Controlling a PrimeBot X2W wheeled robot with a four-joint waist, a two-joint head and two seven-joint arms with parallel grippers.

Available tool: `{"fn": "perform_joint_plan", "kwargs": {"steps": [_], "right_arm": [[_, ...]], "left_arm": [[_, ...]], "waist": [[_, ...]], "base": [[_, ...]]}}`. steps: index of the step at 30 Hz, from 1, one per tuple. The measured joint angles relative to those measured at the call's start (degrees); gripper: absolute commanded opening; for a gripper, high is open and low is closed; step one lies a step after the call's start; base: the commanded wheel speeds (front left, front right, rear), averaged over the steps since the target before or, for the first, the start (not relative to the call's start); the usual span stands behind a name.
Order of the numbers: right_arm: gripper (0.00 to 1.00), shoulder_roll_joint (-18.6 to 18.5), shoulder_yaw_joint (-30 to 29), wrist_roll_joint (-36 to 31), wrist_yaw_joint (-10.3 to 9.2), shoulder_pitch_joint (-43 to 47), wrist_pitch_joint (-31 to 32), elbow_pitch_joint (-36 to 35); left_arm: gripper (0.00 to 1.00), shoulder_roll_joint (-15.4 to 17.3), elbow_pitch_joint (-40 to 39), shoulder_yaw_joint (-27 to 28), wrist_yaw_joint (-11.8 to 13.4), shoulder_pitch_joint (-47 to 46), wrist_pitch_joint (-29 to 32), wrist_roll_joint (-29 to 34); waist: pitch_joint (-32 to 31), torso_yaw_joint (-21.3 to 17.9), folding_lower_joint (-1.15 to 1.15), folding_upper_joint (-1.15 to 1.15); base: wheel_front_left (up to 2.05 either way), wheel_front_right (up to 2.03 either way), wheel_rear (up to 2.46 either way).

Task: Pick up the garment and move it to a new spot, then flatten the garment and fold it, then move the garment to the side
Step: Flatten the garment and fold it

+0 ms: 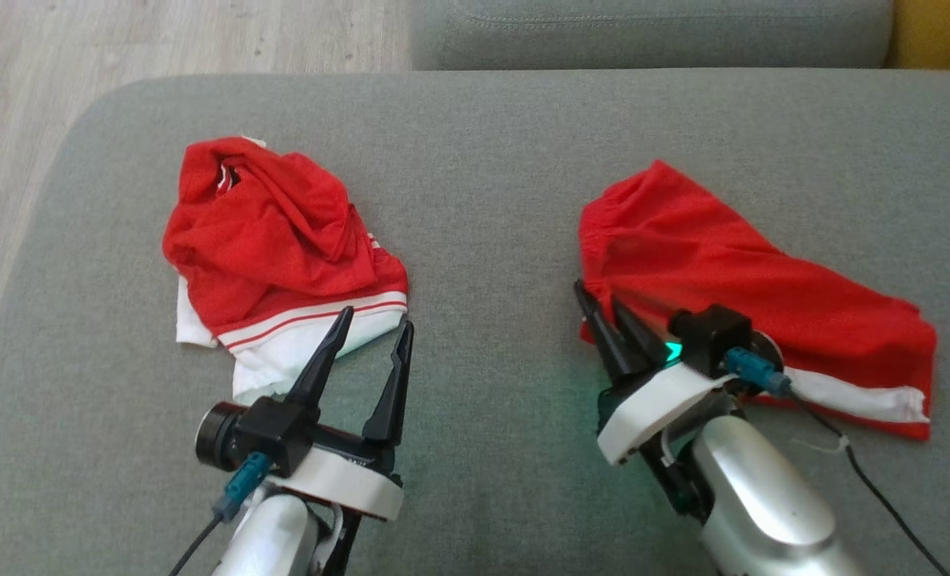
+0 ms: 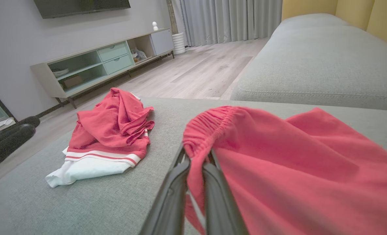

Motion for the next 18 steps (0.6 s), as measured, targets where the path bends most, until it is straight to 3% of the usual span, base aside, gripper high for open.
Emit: {"fn": "perform_joint_plan", "kwargs": {"steps": [1, 2, 3, 4, 10, 18], "right_arm": [[0.0, 0.0, 0.57, 0.25, 0.0, 0.05, 0.01, -0.01], [0.22, 0.0, 1.15, 0.21, 0.0, 0.07, 0.05, 0.02], [0.84, 0.0, 1.44, 0.12, 0.0, 0.07, 0.16, 0.21], [1.0, -0.01, 1.52, 0.12, 0.0, 0.08, 0.51, 0.51], [1.0, 0.01, 0.25, -0.01, 0.0, 0.31, -0.22, 0.53], [1.0, 0.0, -9.09, -3.28, 0.0, 3.55, -1.97, -2.71]], "left_arm": [[1.0, -0.01, 0.01, 0.03, 0.0, 0.02, 0.0, -0.01], [1.0, -0.01, 0.01, 0.07, -0.01, 0.05, 0.0, 0.0], [1.0, -0.01, 0.02, 0.07, -0.03, 0.08, 0.0, 0.0], [1.0, -0.02, 0.03, 0.07, -0.04, 0.09, 0.0, 0.02], [1.0, 0.0, -0.03, 0.35, -0.04, 0.2, 0.0, 0.1], [1.0, 0.02, -1.13, 1.6, -0.03, 0.21, 0.0, 0.53]], "waist": [[-0.17, -0.07, 0.0, 0.0], [-0.32, -0.16, 0.0, 0.0], [-0.43, -0.24, 0.0, 0.0], [-0.54, -0.31, 0.0, 0.0], [-1.0, -1.8, 0.0, 0.0], [-1.16, -5.03, 0.0, 0.0]], "base": [[0.0, 0.0, 0.0], [0.0, 0.0, 0.0], [0.0, 0.0, 0.0], [0.0, 0.0, 0.0], [0.0, 0.0, 0.0], [0.0, 0.0, 0.0]]}}
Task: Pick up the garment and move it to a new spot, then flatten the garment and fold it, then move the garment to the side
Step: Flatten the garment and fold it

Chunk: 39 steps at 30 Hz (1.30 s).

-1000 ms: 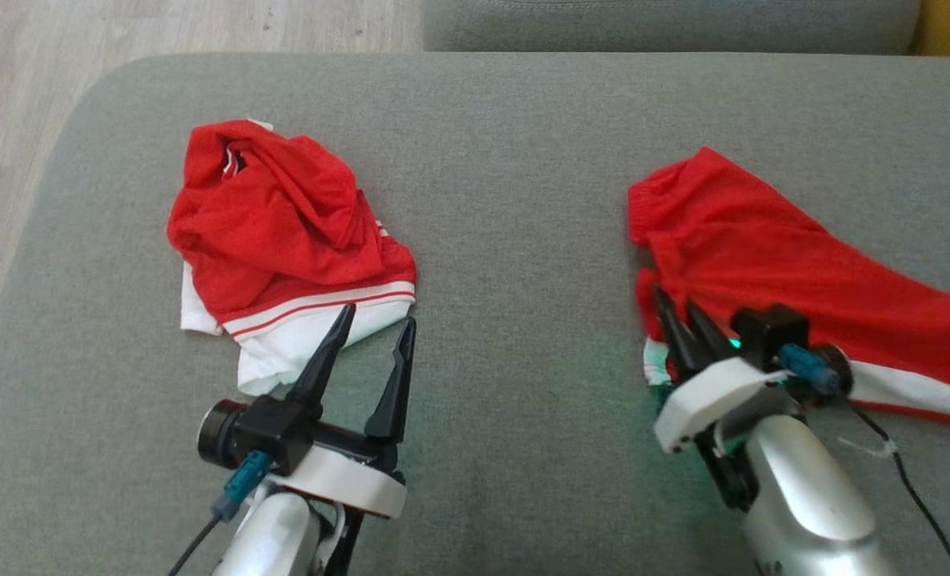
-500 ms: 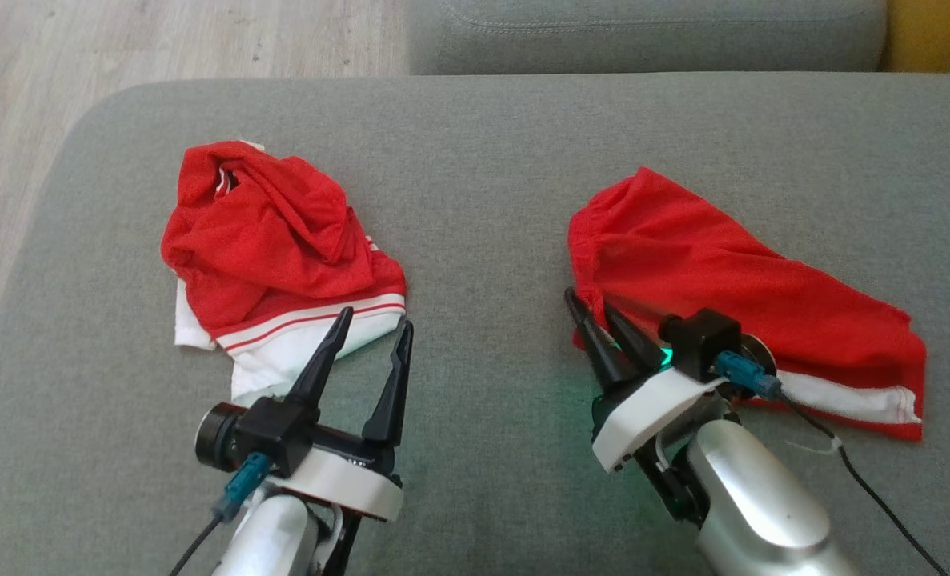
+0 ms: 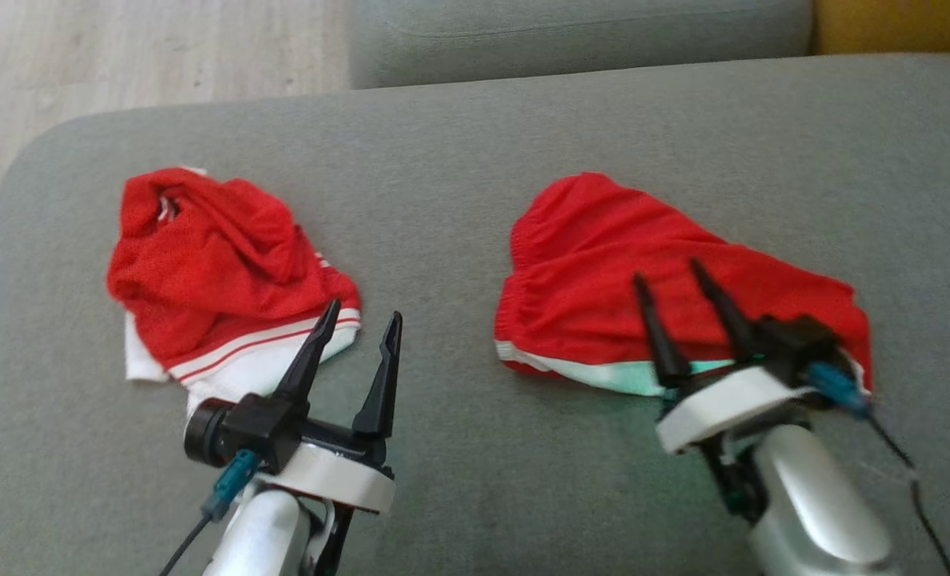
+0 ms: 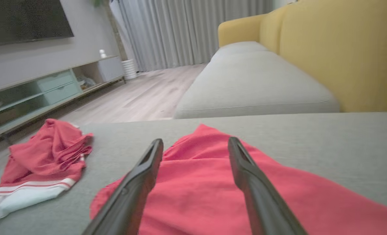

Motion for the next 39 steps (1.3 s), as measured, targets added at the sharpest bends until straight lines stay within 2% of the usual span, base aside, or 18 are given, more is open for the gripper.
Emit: {"fn": "perform_joint_plan", "kwargs": {"steps": [9, 12, 19, 25, 38, 39], "right_arm": [[1.0, 0.23, -18.7, -4.8, 0.0, 8.9, -1.15, -7.4], [1.0, 0.25, -21.38, -5.67, 0.0, 11.66, -1.14, -7.24], [1.0, 0.42, -20.87, -4.15, 0.0, 11.1, -1.15, -8.08], [1.0, 0.43, -19.53, -3.03, 0.0, 9.95, -1.15, -8.37], [1.0, 0.42, -19.37, -2.54, 0.0, 9.37, -1.16, -8.7], [1.0, 0.42, -19.37, -2.55, 0.0, 9.37, -1.16, -8.48]], "left_arm": [[1.0, -0.07, -0.34, -0.04, -0.03, 0.01, 0.0, 0.04], [1.0, -0.21, -0.24, -0.32, -0.47, 0.01, 0.0, 0.04], [1.0, -0.55, 2.38, -3.57, -1.41, -0.49, 0.05, -0.15], [1.0, -0.02, 7.51, -7.71, -1.99, -4.67, 5.23, -1.24], [1.0, 0.75, 12.61, -10.66, -2.05, -8.38, 5.81, -4.19], [0.49, 0.8, 12.72, -11.05, -2.05, -8.52, 5.81, -4.19]], "waist": [[0.22, -4.42, 0.0, 0.0], [0.59, -5.63, 0.0, 0.0], [2.65, -7.78, 0.0, 0.0], [4.85, -9.61, 0.01, 0.0], [7.15, -11.53, 0.01, 0.0], [7.17, -11.54, 0.01, 0.0]], "base": [[0.0, 0.0, 0.0], [0.0, 0.0, 0.0], [0.0, 0.0, 0.0], [0.0, 0.0, 0.0], [0.0, 0.0, 0.0], [0.0, 0.0, 0.0]]}}
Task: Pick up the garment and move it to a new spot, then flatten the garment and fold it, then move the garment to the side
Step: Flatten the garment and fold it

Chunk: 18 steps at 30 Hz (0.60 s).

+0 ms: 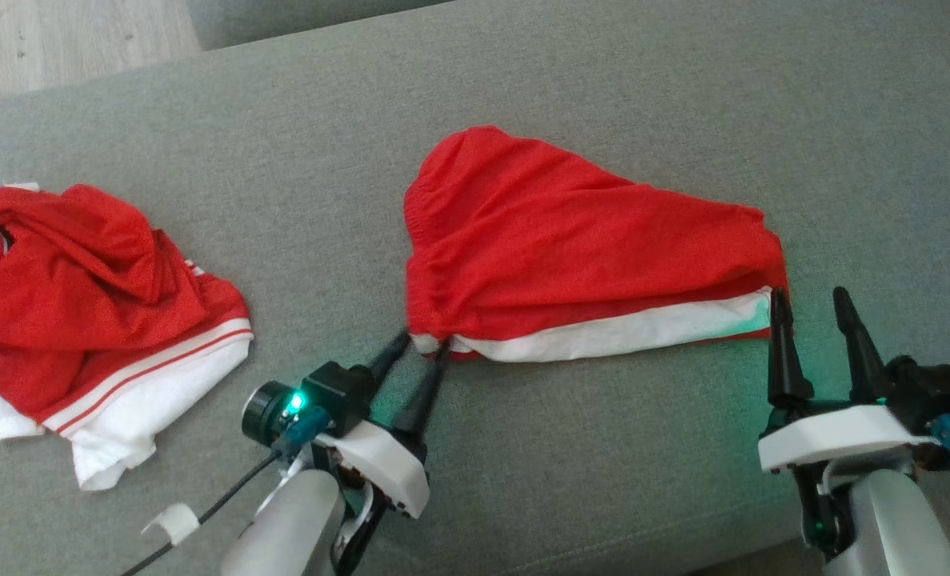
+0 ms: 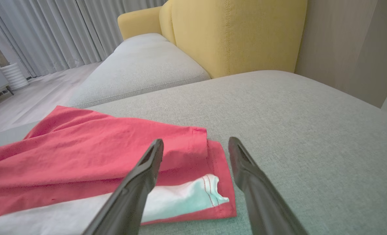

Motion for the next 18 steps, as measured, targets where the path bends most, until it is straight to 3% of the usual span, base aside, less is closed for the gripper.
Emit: {"fn": "perform_joint_plan", "kwargs": {"steps": [1, 2, 8, 18], "right_arm": [[1.0, 0.01, -0.02, -0.07, 0.0, -0.01, 0.0, 0.44], [1.0, 0.01, -0.12, -0.18, 0.0, -0.02, 0.0, 1.02], [1.0, 0.02, -3.65, -2.9, 0.0, -1.74, 0.69, 7.38], [1.0, 0.02, -4.52, -4.85, 0.0, -6.27, 3.15, 14.37]], "left_arm": [[0.14, 0.04, 0.08, -0.26, 0.0, -0.05, 0.0, -0.16], [0.0, 0.08, 0.12, -0.59, 0.0, -0.06, -0.01, -0.66], [0.0, 0.63, -0.02, -2.29, -0.01, -0.63, -1.78, -1.41], [0.0, 1.41, -0.82, -3.65, -0.41, -1.31, -2.58, -1.42]], "waist": [[0.01, 0.0, 0.0, 0.0], [0.0, 0.01, 0.0, 0.0], [0.03, 0.76, -0.01, 0.0], [0.33, 2.17, -0.01, 0.0]], "base": [[0.0, 0.0, 0.0], [0.0, 0.0, 0.0], [0.0, 0.0, 0.0], [0.0, 0.0, 0.0]]}}
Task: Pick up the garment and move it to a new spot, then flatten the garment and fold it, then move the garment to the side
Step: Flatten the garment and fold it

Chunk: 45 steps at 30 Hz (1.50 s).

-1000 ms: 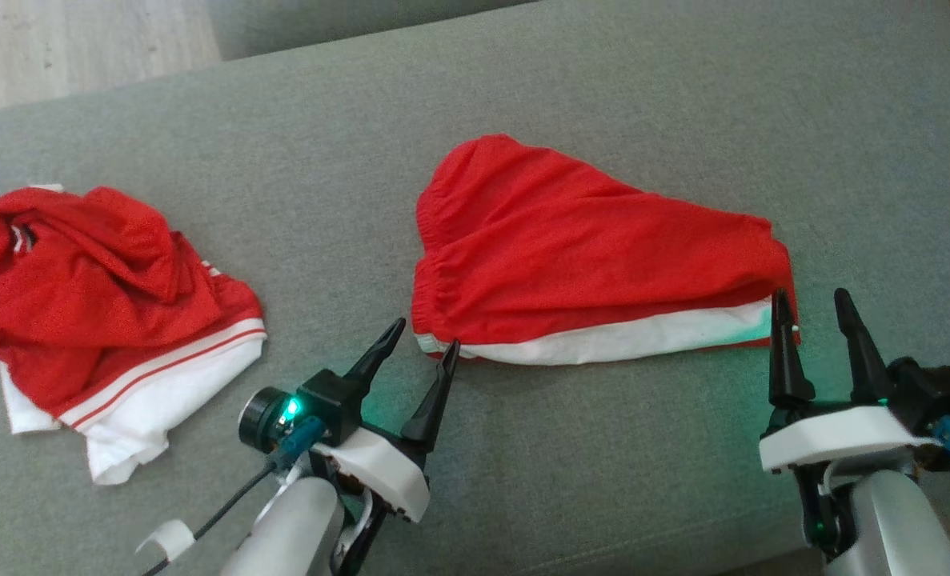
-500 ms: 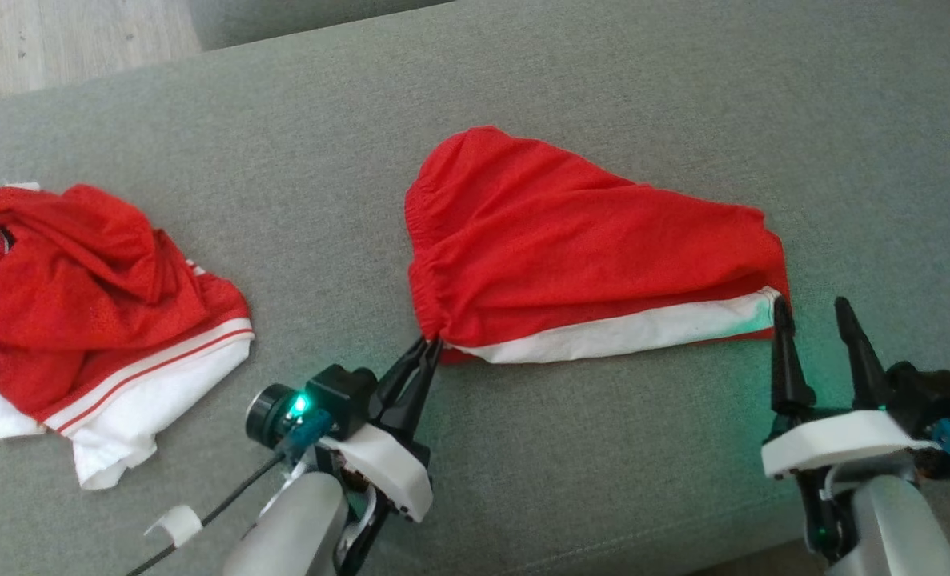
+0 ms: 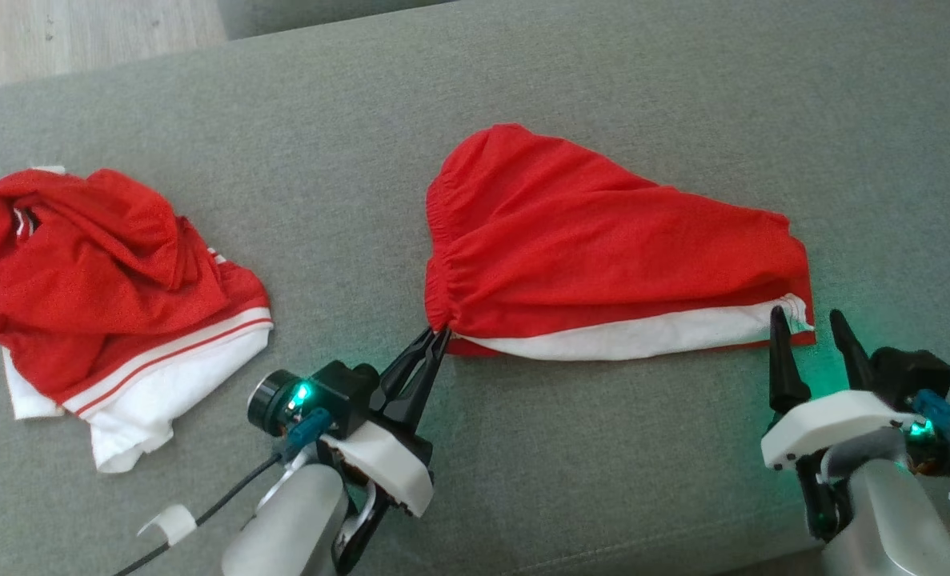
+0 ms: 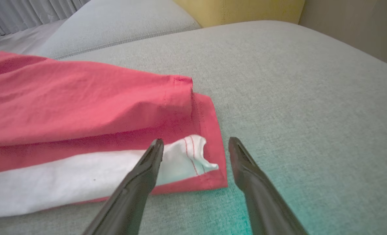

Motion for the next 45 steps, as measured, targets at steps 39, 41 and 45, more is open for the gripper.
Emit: {"fn": "perform_joint_plan", "kwargs": {"steps": [39, 41, 45], "right_arm": [[0.0, -0.04, 7.37, 1.16, 0.0, 0.34, -3.23, -15.1], [0.0, -0.05, 8.35, 1.15, 0.0, 0.25, -3.3, -19.4], [0.0, -0.48, 9.77, 1.16, 0.0, -2.23, -3.32, -22.85]], "left_arm": [[0.0, 5.15, -4.12, -0.62, 1.49, -1.29, -0.2, -1.85], [0.0, 6.93, -5.49, -0.66, 1.38, -3.01, 1.31, -1.32], [0.0, 10.24, -9.2, -0.57, 0.53, -10.46, 4.86, -1.35]], "waist": [[-5.43, -1.3, -0.01, 0.0], [-6.36, -1.19, -0.01, 0.0], [-8.35, -0.82, -0.01, 0.0]], "base": [[0.0, 0.0, 0.0], [0.0, 0.0, 0.0], [0.0, 0.0, 0.0]]}}
